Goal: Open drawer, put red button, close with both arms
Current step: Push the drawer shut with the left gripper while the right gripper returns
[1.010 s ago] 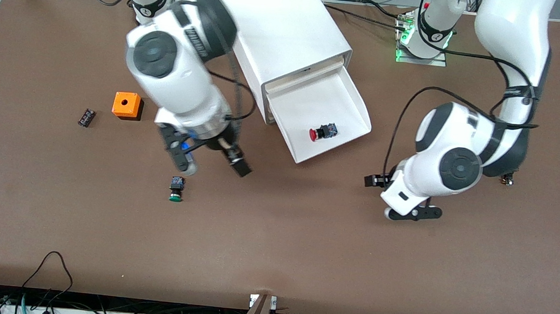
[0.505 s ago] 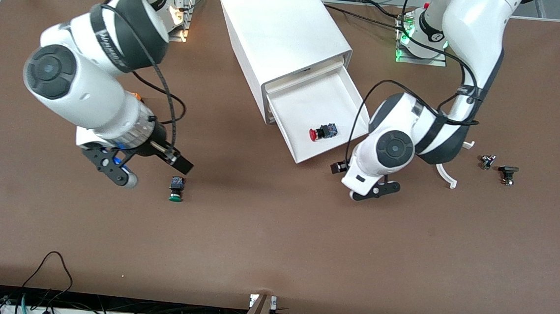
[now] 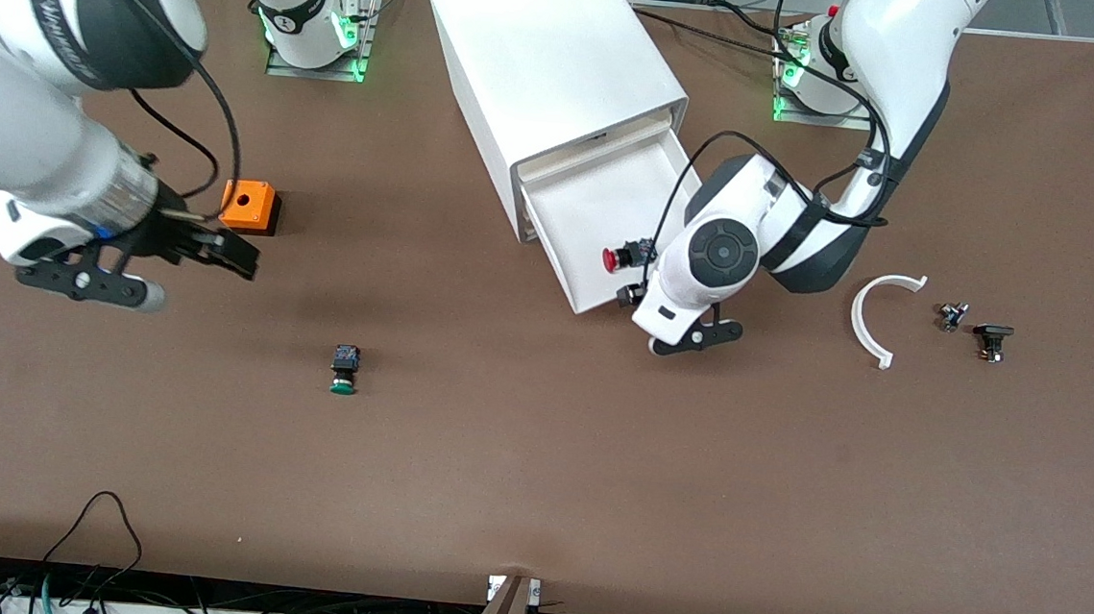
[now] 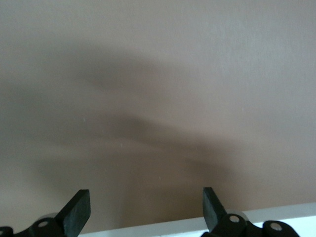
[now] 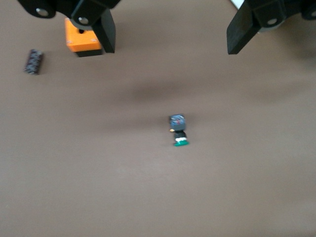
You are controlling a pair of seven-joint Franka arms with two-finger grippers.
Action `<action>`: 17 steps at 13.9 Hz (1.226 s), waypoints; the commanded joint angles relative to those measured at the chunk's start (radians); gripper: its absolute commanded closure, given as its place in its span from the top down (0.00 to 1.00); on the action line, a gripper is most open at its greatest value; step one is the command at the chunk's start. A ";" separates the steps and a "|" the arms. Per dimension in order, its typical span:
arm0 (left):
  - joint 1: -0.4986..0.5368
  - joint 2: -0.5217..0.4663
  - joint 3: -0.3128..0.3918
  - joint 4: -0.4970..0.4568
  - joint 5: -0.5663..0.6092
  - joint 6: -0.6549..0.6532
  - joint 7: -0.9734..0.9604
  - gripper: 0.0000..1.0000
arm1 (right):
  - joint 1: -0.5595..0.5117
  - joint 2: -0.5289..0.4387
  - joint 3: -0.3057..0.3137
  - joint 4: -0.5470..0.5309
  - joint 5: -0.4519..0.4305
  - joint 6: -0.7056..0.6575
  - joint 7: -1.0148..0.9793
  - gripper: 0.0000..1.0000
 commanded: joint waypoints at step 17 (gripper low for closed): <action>0.018 -0.079 -0.245 -0.200 -0.008 0.015 -0.204 1.00 | -0.125 -0.296 0.016 -0.279 -0.038 0.011 -0.209 1.00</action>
